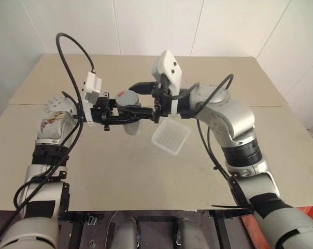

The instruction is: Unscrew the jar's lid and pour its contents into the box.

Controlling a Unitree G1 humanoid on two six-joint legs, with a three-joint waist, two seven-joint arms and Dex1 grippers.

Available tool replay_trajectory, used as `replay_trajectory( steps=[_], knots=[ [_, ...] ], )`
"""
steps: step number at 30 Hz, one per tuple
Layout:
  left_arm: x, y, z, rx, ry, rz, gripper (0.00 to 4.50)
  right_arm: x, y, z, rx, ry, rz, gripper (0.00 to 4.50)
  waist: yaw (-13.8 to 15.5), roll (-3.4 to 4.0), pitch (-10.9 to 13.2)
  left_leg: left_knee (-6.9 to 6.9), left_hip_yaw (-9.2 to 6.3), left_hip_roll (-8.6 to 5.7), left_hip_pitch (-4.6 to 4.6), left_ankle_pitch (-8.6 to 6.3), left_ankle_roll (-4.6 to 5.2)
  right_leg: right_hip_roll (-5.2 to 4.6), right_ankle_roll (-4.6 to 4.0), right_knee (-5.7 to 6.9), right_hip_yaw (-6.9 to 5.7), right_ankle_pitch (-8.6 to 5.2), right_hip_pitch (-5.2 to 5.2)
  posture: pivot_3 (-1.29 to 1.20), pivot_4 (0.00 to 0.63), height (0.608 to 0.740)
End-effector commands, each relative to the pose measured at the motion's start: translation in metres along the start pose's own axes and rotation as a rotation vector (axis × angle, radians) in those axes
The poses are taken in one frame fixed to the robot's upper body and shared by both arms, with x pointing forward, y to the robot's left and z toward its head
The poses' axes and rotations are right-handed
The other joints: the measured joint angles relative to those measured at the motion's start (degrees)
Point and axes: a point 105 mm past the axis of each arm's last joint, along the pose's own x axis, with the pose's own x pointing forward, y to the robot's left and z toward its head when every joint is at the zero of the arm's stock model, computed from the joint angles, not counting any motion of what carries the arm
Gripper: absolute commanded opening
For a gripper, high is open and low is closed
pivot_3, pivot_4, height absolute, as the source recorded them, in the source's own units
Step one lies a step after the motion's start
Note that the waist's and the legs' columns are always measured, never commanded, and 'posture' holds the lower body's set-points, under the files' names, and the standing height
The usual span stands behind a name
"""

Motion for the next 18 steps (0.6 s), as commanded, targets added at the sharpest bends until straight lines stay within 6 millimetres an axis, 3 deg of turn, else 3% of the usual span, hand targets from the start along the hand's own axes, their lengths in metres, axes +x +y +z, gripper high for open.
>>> replay_trajectory(
  steps=[1,7,12,17,18],
  knots=[
    [-0.004,-0.001,0.011,0.060,-0.002,0.003,1.99,-0.003,-0.002,0.022,-0.052,-0.071,-0.009,2.78,0.01,0.00,0.00,0.00,0.00,0.00,0.00,0.00,0.00,0.00,0.00,0.00,0.00,0.00,0.00,0.00,0.150,0.740],
    [-0.004,-0.001,0.008,0.055,0.000,0.005,1.99,-0.012,-0.014,0.034,0.000,-0.125,-0.066,2.78,0.01,0.00,0.00,0.00,0.00,0.00,0.00,0.00,0.00,0.00,0.00,0.00,0.00,0.00,0.00,0.00,0.150,0.740],
    [-0.006,0.001,0.005,0.048,0.000,0.024,1.99,-0.049,-0.045,0.044,0.023,-0.180,-0.255,2.78,0.45,0.00,0.00,0.00,0.01,-0.01,-0.01,0.01,-0.01,-0.01,0.00,-0.01,-0.01,0.00,0.01,0.00,0.150,0.740],
    [-0.010,0.007,0.005,0.064,-0.002,0.087,1.99,-0.110,-0.072,0.014,0.007,-0.087,-0.524,2.78,0.80,-0.02,-0.01,-0.02,0.01,-0.01,0.00,-0.02,0.03,-0.02,0.01,-0.10,-0.03,0.00,0.06,0.00,0.150,0.740],
    [-0.010,0.009,0.005,0.074,0.002,0.109,1.99,-0.122,-0.076,0.000,-0.007,-0.032,-0.584,2.78,0.78,-0.02,-0.01,-0.03,0.04,-0.02,0.00,-0.02,0.03,-0.02,0.01,-0.10,-0.02,0.00,0.06,0.00,0.150,0.740]
  ],
)
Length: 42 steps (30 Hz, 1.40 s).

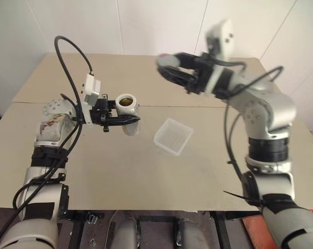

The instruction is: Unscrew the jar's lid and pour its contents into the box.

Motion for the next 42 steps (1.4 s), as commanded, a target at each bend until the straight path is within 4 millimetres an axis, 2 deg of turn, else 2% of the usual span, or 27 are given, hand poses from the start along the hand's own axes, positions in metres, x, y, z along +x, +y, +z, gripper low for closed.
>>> replay_trajectory(
  steps=[1,4,7,10,12,15,18,20,23,26,29,32,37,39,42],
  knots=[
    [-0.004,0.010,0.008,0.074,-0.008,0.084,1.99,-0.034,-0.028,-0.019,-0.086,0.063,-0.191,2.78,-0.06,0.00,0.00,-0.01,0.01,-0.01,0.00,0.00,0.00,0.00,0.00,-0.01,0.01,0.00,-0.01,0.00,0.150,0.740],
    [-0.001,0.021,0.007,0.113,-0.001,0.195,1.99,-0.076,-0.044,-0.083,-0.120,0.299,-0.349,2.78,0.22,-0.01,-0.01,-0.02,-0.01,-0.01,0.00,0.00,0.00,0.00,0.01,-0.02,0.00,0.00,0.00,0.00,0.150,0.740],
    [0.004,0.030,0.007,0.137,0.001,0.285,1.99,-0.103,-0.041,-0.136,-0.065,0.455,-0.409,2.78,0.25,-0.02,-0.01,0.00,0.04,-0.04,0.00,0.00,0.01,-0.03,0.01,-0.03,0.04,0.00,0.00,0.00,0.150,0.740],
    [0.011,0.037,0.003,0.184,0.038,0.348,1.99,-0.113,-0.034,-0.163,-0.034,0.524,-0.418,2.78,-0.58,-0.01,-0.01,0.04,0.10,-0.04,0.05,0.00,0.01,-0.03,0.01,-0.09,0.16,0.00,-0.06,0.00,0.150,0.740],
    [0.017,0.041,0.001,0.240,0.066,0.391,1.99,-0.115,-0.030,-0.170,-0.011,0.543,-0.397,3.50,-0.87,-0.02,0.00,0.03,0.10,-0.04,0.15,0.00,0.00,-0.03,0.01,-0.08,0.20,0.01,-0.04,0.00,0.150,0.740],
    [0.028,0.049,-0.005,0.444,0.158,0.473,1.99,-0.115,-0.025,-0.158,-0.014,0.541,-0.329,4.40,-0.65,-0.02,0.00,0.02,0.07,-0.04,0.35,0.02,-0.02,-0.01,-0.02,-0.04,0.21,0.03,0.10,0.00,0.150,0.740],
    [0.040,0.052,-0.007,0.713,0.243,0.503,1.99,-0.113,-0.019,-0.134,-0.003,0.511,-0.242,4.46,-0.47,-0.02,0.00,0.03,0.06,-0.05,0.39,0.02,-0.02,-0.01,-0.04,-0.08,0.21,0.05,0.17,0.00,0.150,0.740],
    [0.056,0.050,0.000,0.970,0.255,0.483,1.99,-0.108,-0.007,-0.106,0.035,0.447,-0.128,4.46,-0.12,-0.03,0.00,0.03,0.06,-0.05,0.37,0.01,-0.01,-0.02,-0.03,-0.11,0.21,0.07,0.17,0.00,0.150,0.740],
    [0.080,0.044,0.013,1.366,0.251,0.425,1.99,-0.099,0.013,-0.080,0.063,0.401,0.017,4.46,0.41,-0.05,0.02,0.02,0.06,-0.04,0.34,0.00,0.00,-0.02,-0.04,-0.13,0.19,0.10,0.14,0.00,0.150,0.740],
    [0.101,0.035,0.022,1.670,0.181,0.351,1.99,-0.093,0.025,-0.069,0.069,0.417,0.113,4.46,0.81,-0.06,0.01,0.01,0.05,-0.04,0.33,-0.01,0.01,-0.03,-0.03,-0.21,0.12,0.11,0.21,0.00,0.150,0.740],
    [0.121,0.024,0.011,1.953,0.145,0.153,1.99,-0.089,0.030,-0.063,0.046,0.432,0.164,4.46,1.25,-0.05,0.01,0.04,0.09,-0.10,0.30,-0.06,0.10,-0.11,0.03,-0.26,0.08,0.12,0.25,0.00,0.150,0.740],
    [0.130,0.019,-0.004,2.119,0.115,0.017,1.99,-0.085,0.028,-0.059,0.033,0.428,0.167,4.46,1.25,-0.06,0.01,0.05,0.19,-0.09,0.29,-0.09,0.15,-0.13,0.06,-0.24,0.12,0.12,0.19,0.00,0.150,0.740],
    [0.137,0.026,-0.031,2.287,0.213,-0.110,1.99,-0.081,0.031,-0.046,0.034,0.365,0.175,4.46,1.07,-0.06,0.02,0.07,0.26,-0.07,0.04,-0.07,0.12,-0.12,0.06,-0.08,0.12,0.11,-0.13,0.00,0.150,0.740],
    [0.140,0.031,-0.037,2.308,0.270,-0.122,1.99,-0.081,0.032,-0.043,0.039,0.350,0.171,4.46,1.06,-0.07,0.02,0.08,0.26,-0.07,-0.03,-0.07,0.12,-0.12,0.06,-0.08,0.12,0.11,-0.17,0.00,0.150,0.740],
    [0.148,0.033,-0.031,2.328,0.263,-0.066,1.99,-0.083,0.036,-0.041,0.033,0.336,0.167,4.46,1.07,-0.07,0.02,0.08,0.26,-0.08,-0.08,-0.09,0.15,-0.14,0.07,-0.06,0.11,0.11,-0.17,0.00,0.150,0.740]
  ],
)
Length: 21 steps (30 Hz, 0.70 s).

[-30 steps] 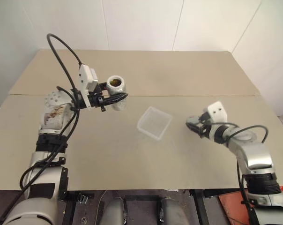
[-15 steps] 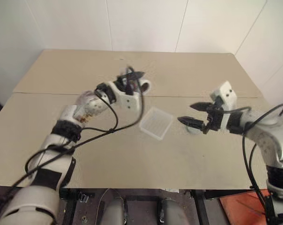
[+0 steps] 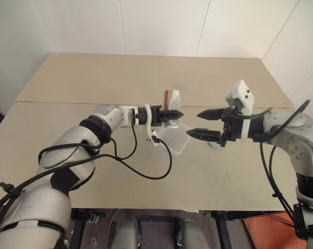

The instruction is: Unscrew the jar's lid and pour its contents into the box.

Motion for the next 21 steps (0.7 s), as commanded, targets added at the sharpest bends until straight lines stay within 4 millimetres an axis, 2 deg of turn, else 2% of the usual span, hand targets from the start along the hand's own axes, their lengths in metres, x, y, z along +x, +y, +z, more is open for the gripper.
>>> replay_trajectory(
  steps=[1,6,8,10,12,13,16,18,21],
  knots=[
    [0.008,0.019,-0.024,0.062,0.078,0.064,1.99,-0.009,0.007,0.015,-0.048,-0.059,-0.016,4.46,0.10,0.00,0.00,0.00,-0.01,0.00,-0.01,-0.01,0.01,0.00,0.00,0.00,0.00,0.00,0.00,0.00,0.150,0.740],
    [0.008,0.020,-0.028,0.027,0.104,0.079,1.99,-0.009,0.009,0.011,-0.047,-0.050,-0.020,4.46,0.13,-0.01,0.00,0.00,-0.01,-0.01,-0.04,-0.04,0.07,-0.03,0.03,0.00,-0.02,0.01,0.03,0.00,0.150,0.740],
    [0.005,0.019,-0.029,-0.063,0.132,0.088,1.99,-0.008,0.010,0.010,-0.047,-0.050,-0.024,4.46,0.08,-0.01,0.00,0.00,0.00,-0.01,-0.04,-0.04,0.07,-0.04,0.03,0.00,-0.02,0.01,0.03,0.00,0.150,0.740],
    [-0.003,0.020,-0.039,-0.274,0.218,0.118,1.99,-0.006,0.010,0.008,-0.049,-0.051,-0.031,4.46,-0.01,-0.01,0.00,0.01,-0.01,0.00,-0.03,-0.04,0.07,-0.04,0.03,0.00,-0.02,0.01,0.02,0.00,0.150,0.740],
    [-0.019,0.017,-0.057,-0.563,0.344,0.150,1.99,-0.006,0.008,0.007,-0.061,-0.055,-0.052,4.46,-0.30,0.00,0.00,0.01,-0.02,0.02,-0.03,-0.04,0.07,-0.06,0.03,0.00,-0.02,0.01,0.01,0.00,0.150,0.740],
    [-0.023,0.018,-0.061,-0.636,0.369,0.165,1.99,-0.006,0.008,0.006,-0.065,-0.057,-0.058,4.46,-0.46,0.00,0.00,0.01,-0.01,0.03,-0.02,-0.04,0.06,-0.08,0.02,0.00,-0.02,0.01,0.00,0.00,0.150,0.740],
    [-0.053,-0.003,-0.094,-1.220,0.663,0.249,1.99,-0.005,0.003,0.006,-0.050,-0.070,-0.087,4.46,-0.65,0.02,-0.01,0.06,0.05,0.03,0.02,-0.03,0.04,-0.10,0.02,0.03,-0.01,0.02,0.00,0.00,0.150,0.740],
    [-0.067,-0.019,-0.095,-1.647,0.764,0.314,1.99,-0.004,0.002,0.006,-0.037,-0.081,-0.094,4.46,-0.81,0.02,-0.01,0.21,0.02,0.08,0.01,0.00,0.00,-0.09,0.02,0.04,-0.03,0.02,0.02,0.00,0.150,0.740],
    [-0.081,-0.030,-0.091,-2.056,0.901,0.460,1.99,0.000,0.003,0.007,-0.020,-0.101,-0.089,4.46,-0.88,0.01,-0.01,0.37,-0.07,0.05,0.01,-0.02,0.03,-0.07,0.04,0.03,-0.02,0.00,0.11,0.00,0.150,0.740]
  ],
)
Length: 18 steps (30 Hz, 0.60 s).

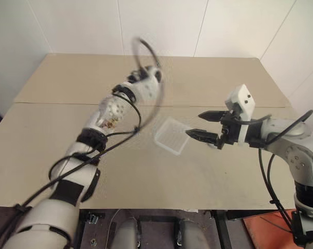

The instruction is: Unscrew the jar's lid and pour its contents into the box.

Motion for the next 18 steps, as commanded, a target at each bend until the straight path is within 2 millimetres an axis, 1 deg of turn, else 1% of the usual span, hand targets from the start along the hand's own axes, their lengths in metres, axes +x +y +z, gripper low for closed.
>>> replay_trajectory(
  steps=[1,2,3,5,6,8,10,11,13,14,15,18],
  knots=[
    [-0.012,0.013,0.003,-0.335,0.055,0.027,1.99,-0.001,0.000,0.014,-0.033,-0.065,-0.014,4.46,0.03,0.00,0.00,0.06,-0.08,-0.03,-0.02,-0.01,0.02,0.01,0.02,0.03,-0.01,-0.01,0.01,0.00,0.150,0.740],
    [-0.019,0.010,0.002,-0.301,0.051,0.010,1.99,0.001,0.001,0.014,-0.032,-0.069,-0.011,4.46,-0.06,0.01,0.00,0.08,-0.12,-0.04,-0.01,-0.01,0.03,0.01,0.03,0.03,-0.01,-0.01,0.05,0.00,0.150,0.740],
    [-0.024,0.008,-0.003,-0.353,0.070,0.008,1.99,0.002,0.001,0.016,-0.032,-0.075,-0.009,4.46,-0.08,0.01,-0.01,0.06,-0.15,-0.05,0.04,-0.02,0.04,0.02,0.03,0.03,0.01,0.00,0.08,0.00,0.150,0.740],
    [-0.029,0.005,-0.008,-0.404,0.100,0.020,1.99,0.003,0.000,0.017,-0.031,-0.081,-0.007,4.46,-0.05,0.01,-0.01,0.05,-0.25,-0.06,0.09,-0.02,0.03,0.03,0.02,0.06,0.02,0.00,0.12,0.00,0.150,0.740],
    [-0.032,0.003,-0.011,-0.401,0.111,0.026,1.99,0.003,0.000,0.018,-0.032,-0.083,-0.006,4.46,0.00,0.01,-0.01,0.06,-0.29,-0.06,0.09,-0.02,0.03,0.03,0.02,0.05,0.02,0.00,0.13,0.00,0.150,0.740],
    [-0.035,0.001,-0.013,-0.345,0.112,0.038,1.99,0.003,0.000,0.019,-0.038,-0.084,-0.005,4.46,0.22,0.01,-0.01,0.06,-0.30,-0.08,0.10,-0.01,0.02,0.04,0.02,0.04,0.01,0.01,0.13,0.00,0.150,0.740],
    [-0.035,0.001,-0.009,-0.266,0.078,0.052,1.99,0.004,0.000,0.019,-0.041,-0.085,-0.004,4.46,0.46,0.01,0.00,0.06,-0.29,-0.09,0.11,-0.02,0.03,0.04,0.01,0.03,0.00,0.01,0.15,0.00,0.150,0.740],
    [-0.033,0.001,-0.006,-0.186,0.058,0.062,1.99,0.004,0.000,0.019,-0.045,-0.084,-0.004,4.46,0.57,0.01,-0.01,0.06,-0.28,-0.09,0.11,-0.02,0.03,0.04,0.01,0.02,0.00,0.01,0.15,0.00,0.150,0.740],
    [-0.029,0.001,0.007,0.138,-0.015,0.091,1.99,0.003,0.000,0.020,-0.053,-0.081,-0.006,4.46,0.62,0.01,-0.01,0.05,-0.23,-0.11,0.10,-0.02,0.04,0.04,0.01,0.00,-0.01,0.02,0.16,0.00,0.150,0.740],
    [-0.027,-0.004,0.019,0.378,-0.086,0.095,1.99,0.003,0.000,0.020,-0.056,-0.076,-0.005,4.46,0.63,0.01,-0.01,0.04,-0.19,-0.11,0.10,-0.03,0.04,0.04,0.01,-0.01,0.00,0.02,0.16,0.00,0.150,0.740],
    [-0.026,-0.012,0.029,0.608,-0.171,0.079,1.99,0.002,0.000,0.020,-0.060,-0.070,-0.004,4.46,0.69,0.00,0.00,0.04,-0.17,-0.11,0.11,-0.03,0.04,0.04,0.00,-0.03,-0.01,0.02,0.16,0.00,0.150,0.740],
    [-0.021,-0.039,0.042,1.104,-0.381,0.007,1.99,0.001,-0.002,0.019,-0.070,-0.048,-0.002,4.46,1.05,0.01,-0.01,0.00,-0.11,-0.12,0.11,-0.03,0.04,0.03,-0.02,-0.07,-0.03,0.03,0.18,0.00,0.150,0.740]
  ],
)
